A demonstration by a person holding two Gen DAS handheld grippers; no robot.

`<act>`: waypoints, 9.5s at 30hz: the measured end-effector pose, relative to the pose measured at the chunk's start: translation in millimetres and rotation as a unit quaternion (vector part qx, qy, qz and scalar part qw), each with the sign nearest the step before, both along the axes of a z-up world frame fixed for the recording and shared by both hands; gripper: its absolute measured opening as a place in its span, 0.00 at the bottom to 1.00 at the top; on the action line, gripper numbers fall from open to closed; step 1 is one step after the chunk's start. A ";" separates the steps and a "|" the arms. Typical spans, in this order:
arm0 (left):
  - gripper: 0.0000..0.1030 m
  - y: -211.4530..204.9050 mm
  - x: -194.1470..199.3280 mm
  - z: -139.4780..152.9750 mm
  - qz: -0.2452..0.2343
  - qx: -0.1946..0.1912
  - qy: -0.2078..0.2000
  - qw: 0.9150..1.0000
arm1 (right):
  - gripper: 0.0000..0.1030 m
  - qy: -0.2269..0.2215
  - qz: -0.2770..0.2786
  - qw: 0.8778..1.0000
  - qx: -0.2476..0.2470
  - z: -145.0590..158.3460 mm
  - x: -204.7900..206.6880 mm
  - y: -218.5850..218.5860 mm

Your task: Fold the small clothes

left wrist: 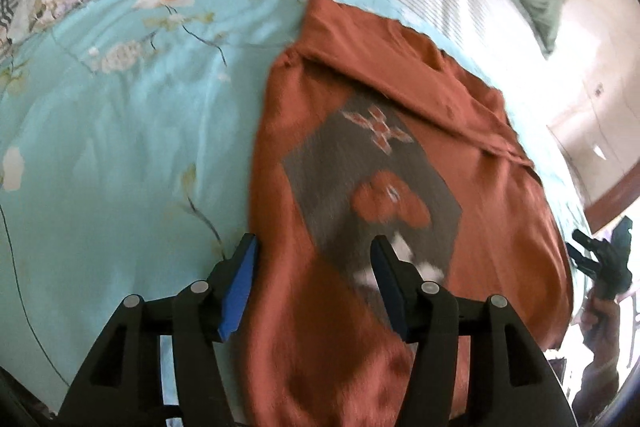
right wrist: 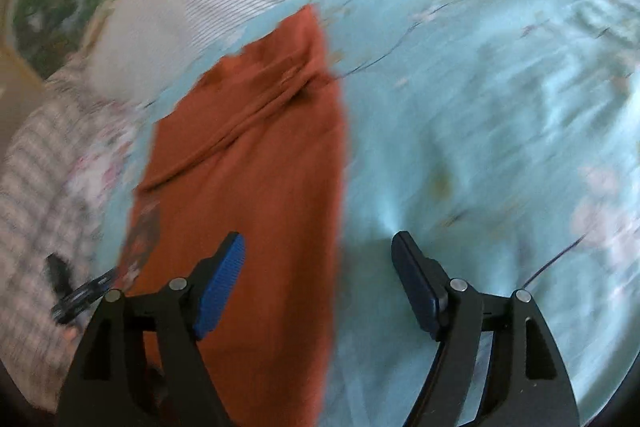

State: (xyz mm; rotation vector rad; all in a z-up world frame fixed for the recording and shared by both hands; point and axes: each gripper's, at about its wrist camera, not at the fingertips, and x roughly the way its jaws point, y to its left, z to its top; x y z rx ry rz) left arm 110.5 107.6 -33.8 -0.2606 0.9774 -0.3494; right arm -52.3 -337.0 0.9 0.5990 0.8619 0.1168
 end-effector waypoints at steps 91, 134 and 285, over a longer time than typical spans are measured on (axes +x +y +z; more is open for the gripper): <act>0.05 -45.6 202.1 82.9 0.036 -0.005 -0.139 0.990 | 0.08 -0.091 0.035 0.994 -0.048 45.2 254.5 -33.6; 0.47 -70.2 291.7 20.5 0.077 0.097 -0.053 0.991 | 0.45 -0.058 -0.069 0.986 -0.139 44.9 243.9 -41.3; 0.79 -215.4 165.6 -7.1 -0.116 -0.057 0.008 0.992 | 0.73 0.013 0.046 0.999 0.015 2.8 228.4 -66.1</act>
